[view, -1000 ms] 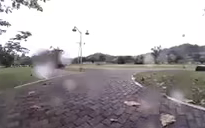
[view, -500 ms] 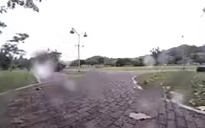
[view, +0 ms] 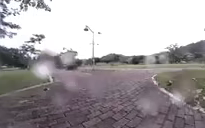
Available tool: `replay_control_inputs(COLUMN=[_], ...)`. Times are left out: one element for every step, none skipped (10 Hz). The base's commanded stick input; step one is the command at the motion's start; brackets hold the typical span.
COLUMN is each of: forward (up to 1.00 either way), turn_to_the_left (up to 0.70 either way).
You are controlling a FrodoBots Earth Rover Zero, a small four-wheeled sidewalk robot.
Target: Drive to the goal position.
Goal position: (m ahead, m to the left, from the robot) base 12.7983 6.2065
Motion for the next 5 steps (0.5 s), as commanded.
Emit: replay_control_inputs(forward=[0.7, 0.7, 0.7, 0.7, 0.7], turn_to_the_left=[0.0, 0.0, 0.0, 0.0, 0.0])
